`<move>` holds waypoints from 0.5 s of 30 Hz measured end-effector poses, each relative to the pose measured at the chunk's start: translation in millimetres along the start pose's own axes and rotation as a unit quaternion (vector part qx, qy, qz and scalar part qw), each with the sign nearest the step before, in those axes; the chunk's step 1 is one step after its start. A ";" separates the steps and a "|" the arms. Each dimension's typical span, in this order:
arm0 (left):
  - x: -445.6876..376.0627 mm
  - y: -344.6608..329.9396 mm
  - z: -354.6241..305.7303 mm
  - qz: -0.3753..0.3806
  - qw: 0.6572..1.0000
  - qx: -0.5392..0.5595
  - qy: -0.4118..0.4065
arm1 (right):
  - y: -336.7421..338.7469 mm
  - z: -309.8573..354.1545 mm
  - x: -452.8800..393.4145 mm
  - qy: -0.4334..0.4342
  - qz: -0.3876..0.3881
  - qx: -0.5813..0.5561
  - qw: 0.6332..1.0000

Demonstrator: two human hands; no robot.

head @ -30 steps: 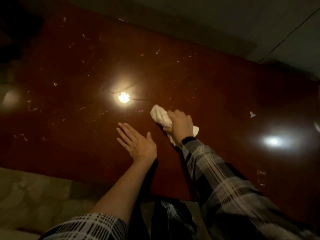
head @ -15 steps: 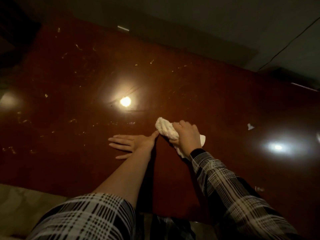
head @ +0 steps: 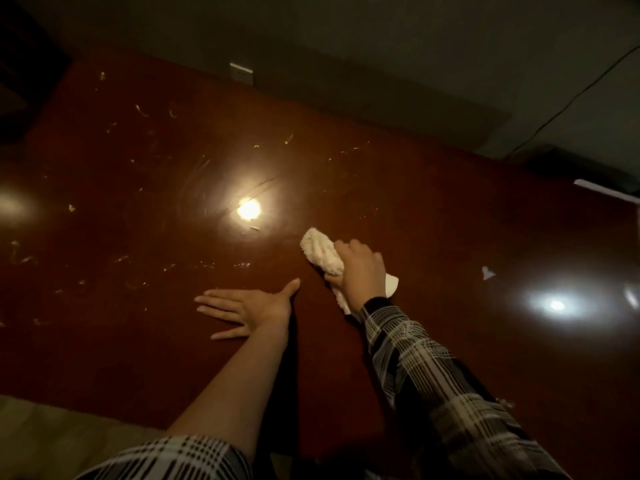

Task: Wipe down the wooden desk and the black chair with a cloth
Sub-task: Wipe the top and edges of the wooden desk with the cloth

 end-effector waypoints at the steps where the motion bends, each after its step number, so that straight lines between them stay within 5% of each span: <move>1: 5.2 -0.7 -4.4 -0.001 1.000 0.013 0.009 | 2.8 -0.6 -5.9 0.000 0.007 0.003 1.000; 9: 40.8 -35.4 -44.7 0.036 0.999 -0.013 0.014 | 40.1 -30.0 -92.4 -0.046 -0.006 0.000 0.999; 15: 30.3 -42.5 -51.8 0.047 0.996 -0.060 0.052 | 10.0 -48.0 9.6 -0.013 0.023 -0.001 1.000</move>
Point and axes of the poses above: each hand's wrist, its own x-axis away from the middle knuckle, its own y-axis out of the back of the hand, z = x × y, the point moved 4 cm from there along -x, towards the middle knuckle, and after that the axes turned 1 degree about -y, right-handed, at the moved point
